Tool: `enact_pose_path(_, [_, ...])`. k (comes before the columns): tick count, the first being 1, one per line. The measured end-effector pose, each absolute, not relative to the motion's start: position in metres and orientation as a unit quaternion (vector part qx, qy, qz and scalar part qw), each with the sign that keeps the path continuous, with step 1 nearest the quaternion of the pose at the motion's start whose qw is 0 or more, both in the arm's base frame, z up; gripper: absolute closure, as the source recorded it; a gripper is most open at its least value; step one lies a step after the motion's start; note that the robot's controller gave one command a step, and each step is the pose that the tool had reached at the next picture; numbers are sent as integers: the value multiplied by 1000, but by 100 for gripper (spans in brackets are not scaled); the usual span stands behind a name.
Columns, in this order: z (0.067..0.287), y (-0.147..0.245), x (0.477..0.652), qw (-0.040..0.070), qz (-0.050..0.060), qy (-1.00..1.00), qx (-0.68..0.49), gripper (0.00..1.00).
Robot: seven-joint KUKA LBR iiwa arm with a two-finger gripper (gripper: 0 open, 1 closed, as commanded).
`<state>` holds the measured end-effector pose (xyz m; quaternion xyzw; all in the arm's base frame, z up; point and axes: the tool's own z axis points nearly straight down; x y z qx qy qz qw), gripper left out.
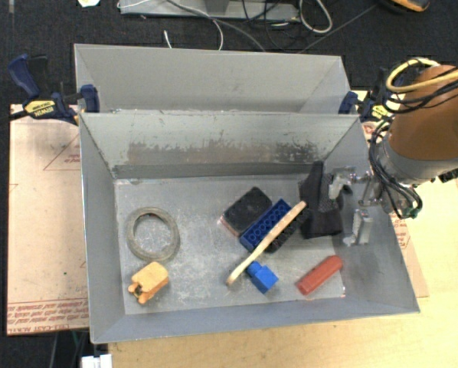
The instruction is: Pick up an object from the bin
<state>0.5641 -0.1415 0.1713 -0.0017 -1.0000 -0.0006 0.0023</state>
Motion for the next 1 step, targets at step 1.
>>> enact_pose_path(1, [175,-141,566,-1,0,-1000,0,0])
